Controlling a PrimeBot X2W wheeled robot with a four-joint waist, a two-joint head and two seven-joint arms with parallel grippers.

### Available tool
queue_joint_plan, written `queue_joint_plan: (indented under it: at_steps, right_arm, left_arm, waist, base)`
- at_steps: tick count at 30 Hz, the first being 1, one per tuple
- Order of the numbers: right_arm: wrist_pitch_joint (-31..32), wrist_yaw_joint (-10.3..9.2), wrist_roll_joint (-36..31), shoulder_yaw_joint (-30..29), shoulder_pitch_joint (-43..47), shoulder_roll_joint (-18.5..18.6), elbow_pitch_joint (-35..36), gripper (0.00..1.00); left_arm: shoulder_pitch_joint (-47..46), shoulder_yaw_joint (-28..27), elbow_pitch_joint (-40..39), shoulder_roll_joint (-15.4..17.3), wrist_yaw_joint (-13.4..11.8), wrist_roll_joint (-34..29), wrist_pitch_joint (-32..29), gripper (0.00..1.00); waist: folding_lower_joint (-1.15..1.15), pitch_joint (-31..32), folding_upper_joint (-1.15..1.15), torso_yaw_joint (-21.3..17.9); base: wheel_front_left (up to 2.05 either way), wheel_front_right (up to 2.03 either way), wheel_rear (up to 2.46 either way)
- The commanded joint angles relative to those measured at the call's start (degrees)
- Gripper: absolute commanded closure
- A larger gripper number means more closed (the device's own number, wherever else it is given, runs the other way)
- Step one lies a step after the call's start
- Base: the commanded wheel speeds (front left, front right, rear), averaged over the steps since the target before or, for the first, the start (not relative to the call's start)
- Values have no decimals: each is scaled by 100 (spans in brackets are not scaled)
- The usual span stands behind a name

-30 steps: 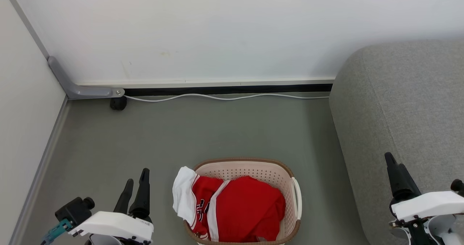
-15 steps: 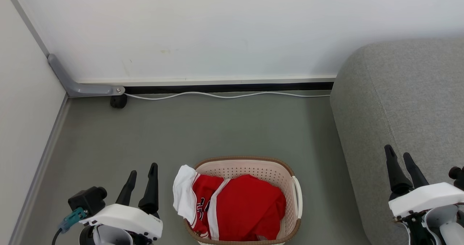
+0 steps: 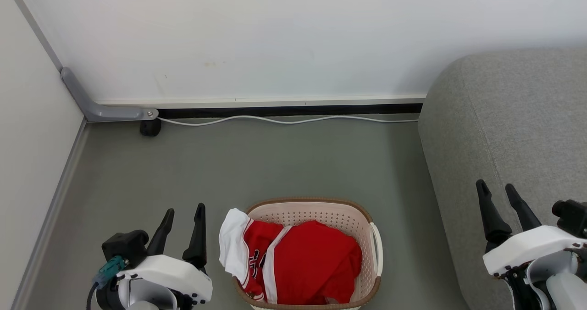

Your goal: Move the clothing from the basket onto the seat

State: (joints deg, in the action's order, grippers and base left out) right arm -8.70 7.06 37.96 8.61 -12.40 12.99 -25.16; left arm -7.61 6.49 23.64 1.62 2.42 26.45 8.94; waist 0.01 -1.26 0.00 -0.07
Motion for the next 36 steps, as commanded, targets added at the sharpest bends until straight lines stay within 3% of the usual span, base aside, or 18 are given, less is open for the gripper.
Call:
queue_joint_plan:
  at_steps: [1, 19, 36]
  right_arm:
    - [-117, 36, -200, 132, -248, 149, 103, 0]
    - [-420, 40, -1268, 415, -507, 400, -82, 0]
    - [-630, 43, -2083, 108, -620, 387, -201, 0]
  left_arm:
    - [-330, -102, -115, 93, -81, -210, 93, 0]
    - [-499, -5, -17, 112, -328, -1287, 395, 0]
    - [-577, -1, -1, 126, -503, -1793, 606, 0]
  waist:
    - [0, 1, 0, -3]
    - [0, -30, 0, -29]
    - [0, -48, 0, -44]
  base:
    - [0, 0, 0]
    - [0, 0, 0]
    - [0, 0, 0]
